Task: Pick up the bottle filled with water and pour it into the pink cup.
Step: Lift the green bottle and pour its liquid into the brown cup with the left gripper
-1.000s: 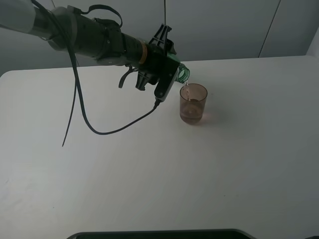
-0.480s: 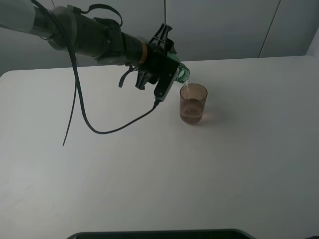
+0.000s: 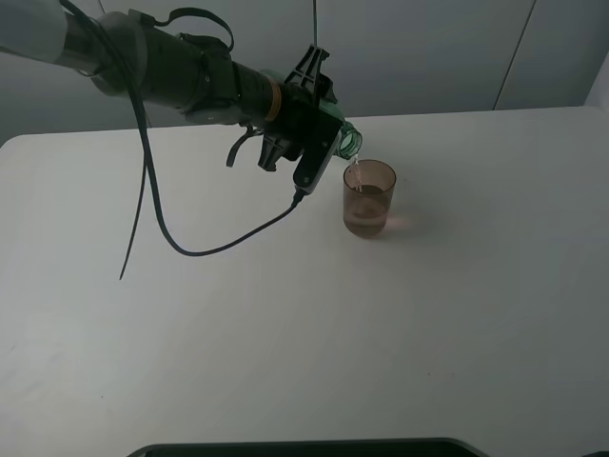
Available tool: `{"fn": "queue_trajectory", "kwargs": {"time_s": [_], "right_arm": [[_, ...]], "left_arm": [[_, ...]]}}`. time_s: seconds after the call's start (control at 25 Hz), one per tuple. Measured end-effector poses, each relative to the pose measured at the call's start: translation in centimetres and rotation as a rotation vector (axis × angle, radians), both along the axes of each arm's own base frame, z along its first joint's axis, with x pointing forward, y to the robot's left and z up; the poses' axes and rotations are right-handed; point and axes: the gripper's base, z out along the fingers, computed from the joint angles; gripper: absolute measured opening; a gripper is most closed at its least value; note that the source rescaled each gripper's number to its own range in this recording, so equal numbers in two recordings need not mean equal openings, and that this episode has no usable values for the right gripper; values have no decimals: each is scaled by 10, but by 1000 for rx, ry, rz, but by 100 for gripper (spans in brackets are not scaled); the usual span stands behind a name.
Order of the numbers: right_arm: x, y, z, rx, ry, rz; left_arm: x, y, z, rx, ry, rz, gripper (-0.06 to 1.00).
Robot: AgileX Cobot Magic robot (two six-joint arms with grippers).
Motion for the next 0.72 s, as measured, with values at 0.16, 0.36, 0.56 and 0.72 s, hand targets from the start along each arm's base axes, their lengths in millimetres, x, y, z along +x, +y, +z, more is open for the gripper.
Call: {"fn": "queue_trajectory", "kwargs": {"time_s": [0.16,0.36,0.56,0.72], "right_arm": [[0,0,0,0,0,0],[0,0,0,0,0,0],[0,0,0,0,0,0],[0,0,0,0,0,0]], "left_arm": [[0,0,0,0,0,0,2],[0,0,0,0,0,0,2],[0,0,0,0,0,0,2],[0,0,0,0,0,0,2]]}}
